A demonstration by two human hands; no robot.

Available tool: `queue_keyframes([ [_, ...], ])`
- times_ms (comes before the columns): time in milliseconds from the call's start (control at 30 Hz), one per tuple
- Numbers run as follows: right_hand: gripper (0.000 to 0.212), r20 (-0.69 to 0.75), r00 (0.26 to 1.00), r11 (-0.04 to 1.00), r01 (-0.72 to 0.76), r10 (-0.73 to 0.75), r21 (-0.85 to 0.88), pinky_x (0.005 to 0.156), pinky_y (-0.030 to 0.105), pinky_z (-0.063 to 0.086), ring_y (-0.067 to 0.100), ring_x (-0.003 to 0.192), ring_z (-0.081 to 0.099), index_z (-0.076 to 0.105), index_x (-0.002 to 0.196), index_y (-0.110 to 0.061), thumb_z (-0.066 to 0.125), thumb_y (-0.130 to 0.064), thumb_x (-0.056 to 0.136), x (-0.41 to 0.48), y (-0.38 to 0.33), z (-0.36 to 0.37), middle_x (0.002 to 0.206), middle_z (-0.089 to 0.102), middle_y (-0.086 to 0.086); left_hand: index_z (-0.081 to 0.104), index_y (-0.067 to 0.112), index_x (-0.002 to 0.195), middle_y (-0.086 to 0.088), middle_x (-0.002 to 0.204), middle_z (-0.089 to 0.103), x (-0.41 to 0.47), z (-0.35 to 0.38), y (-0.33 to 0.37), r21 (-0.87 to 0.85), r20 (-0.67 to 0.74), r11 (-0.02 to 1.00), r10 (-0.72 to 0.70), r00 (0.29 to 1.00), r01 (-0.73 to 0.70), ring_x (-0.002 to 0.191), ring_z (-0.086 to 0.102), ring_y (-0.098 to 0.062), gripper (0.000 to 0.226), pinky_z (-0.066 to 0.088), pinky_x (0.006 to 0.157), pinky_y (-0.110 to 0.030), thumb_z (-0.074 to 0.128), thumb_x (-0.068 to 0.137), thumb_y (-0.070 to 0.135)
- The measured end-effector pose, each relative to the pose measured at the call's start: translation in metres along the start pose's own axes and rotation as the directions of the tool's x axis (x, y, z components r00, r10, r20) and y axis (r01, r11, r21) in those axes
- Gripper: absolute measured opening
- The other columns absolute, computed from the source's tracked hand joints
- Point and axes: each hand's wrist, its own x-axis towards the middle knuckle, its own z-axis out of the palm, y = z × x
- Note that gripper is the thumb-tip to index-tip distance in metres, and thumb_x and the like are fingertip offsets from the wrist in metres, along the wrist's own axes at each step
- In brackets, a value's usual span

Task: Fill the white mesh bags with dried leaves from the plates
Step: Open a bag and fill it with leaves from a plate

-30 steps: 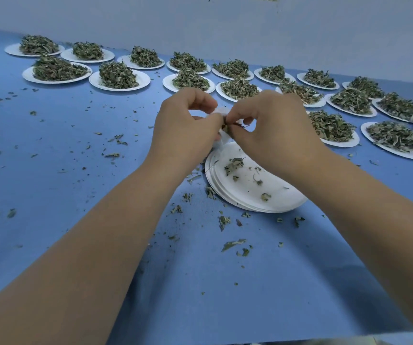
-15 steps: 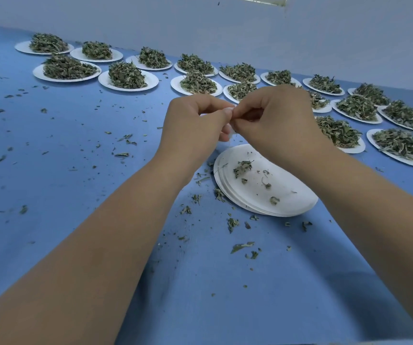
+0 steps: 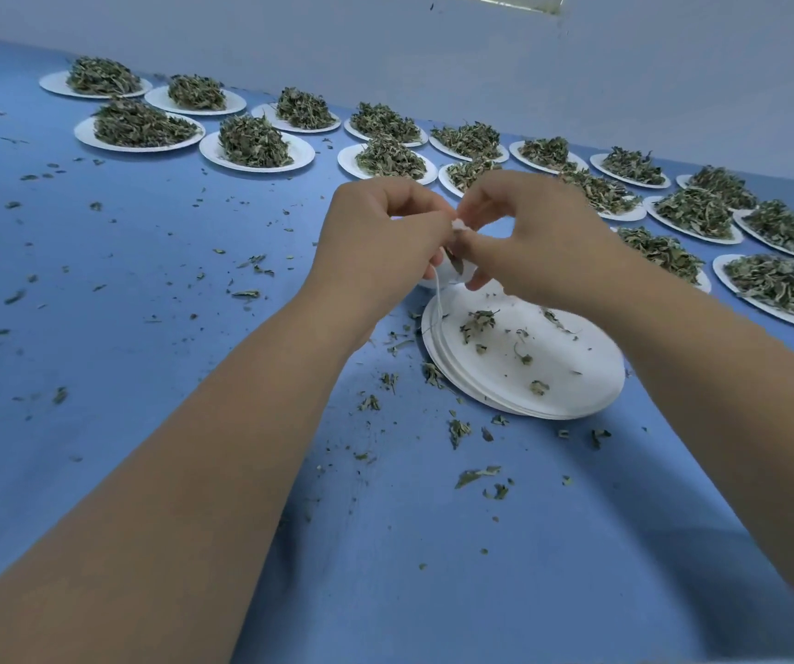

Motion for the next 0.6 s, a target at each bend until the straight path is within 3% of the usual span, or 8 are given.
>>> queue_keyframes([
  [100, 0.014, 0.095, 0.995, 0.979, -0.041, 0.023, 0.199, 0.049, 0.017, 0.05, 0.008, 0.07, 0.075, 0.068, 0.102, -0.03, 0.071, -0.033, 0.089, -0.003, -0.001, -0.009, 0.1, 0.074, -0.018, 0.072, 0.007, 0.075, -0.009, 0.064, 0.063, 0.001, -0.002, 0.001, -0.105, 0.006, 0.994, -0.035, 0.999, 0.035, 0.054, 0.054, -0.017, 0.014, 0.047, 0.052, -0.025, 0.061, 0.066, 0.007],
  [200, 0.009, -0.043, 0.999, 0.999, 0.018, -0.016, 0.047, 0.045, 0.016, 0.047, 0.0, 0.062, 0.071, 0.069, 0.09, -0.024, 0.073, -0.028, 0.084, -0.001, 0.0, -0.001, 0.086, 0.073, -0.013, 0.072, 0.004, 0.079, -0.014, 0.069, 0.062, -0.001, 0.002, 0.002, -0.158, 0.071, 0.985, -0.065, 0.995, 0.075, 0.053, 0.053, -0.015, 0.015, 0.046, 0.05, -0.024, 0.06, 0.072, -0.002],
  [333, 0.019, -0.09, 0.996, 1.0, -0.028, 0.028, 0.0, 0.041, 0.021, 0.046, 0.007, 0.055, 0.069, 0.064, 0.086, -0.012, 0.075, -0.027, 0.082, 0.0, 0.0, 0.008, 0.074, 0.07, 0.0, 0.071, 0.003, 0.087, -0.011, 0.073, 0.065, -0.004, 0.001, 0.004, -0.069, 0.086, 0.997, -0.016, 0.996, 0.022, 0.054, 0.056, -0.015, 0.02, 0.047, 0.052, -0.025, 0.057, 0.08, -0.009],
  [467, 0.022, -0.058, 0.997, 0.996, -0.051, 0.055, 0.074, 0.055, 0.03, 0.056, -0.003, 0.072, 0.069, 0.063, 0.095, -0.028, 0.07, -0.049, 0.089, -0.016, 0.006, -0.01, 0.092, 0.07, -0.015, 0.072, 0.022, 0.085, 0.014, 0.074, 0.067, 0.002, -0.007, 0.004, 0.25, -0.108, 0.959, 0.161, 0.981, -0.13, 0.054, 0.061, -0.007, 0.019, 0.05, 0.057, -0.022, 0.06, 0.078, 0.009],
  [533, 0.027, 0.067, 0.996, 0.991, -0.05, 0.059, -0.124, 0.059, 0.026, 0.049, -0.004, 0.084, 0.063, 0.062, 0.104, -0.041, 0.058, -0.064, 0.09, -0.029, 0.014, -0.024, 0.099, 0.064, -0.023, 0.069, 0.029, 0.085, 0.019, 0.062, 0.058, 0.003, -0.013, 0.002, 0.427, -0.144, 0.889, 0.248, 0.958, -0.166, 0.05, 0.054, 0.002, 0.016, 0.041, 0.052, -0.012, 0.061, 0.081, 0.016],
  [600, 0.047, 0.248, 0.951, 0.926, -0.084, 0.185, -0.368, 0.07, 0.027, 0.043, 0.007, 0.097, 0.058, 0.054, 0.123, -0.048, 0.047, -0.077, 0.086, -0.043, 0.022, -0.026, 0.109, 0.054, -0.024, 0.067, 0.03, 0.092, 0.018, 0.069, 0.055, 0.004, -0.015, -0.001, 0.575, -0.097, 0.799, 0.281, 0.955, -0.177, 0.059, 0.054, -0.001, 0.016, 0.042, 0.058, -0.017, 0.059, 0.085, 0.018],
])
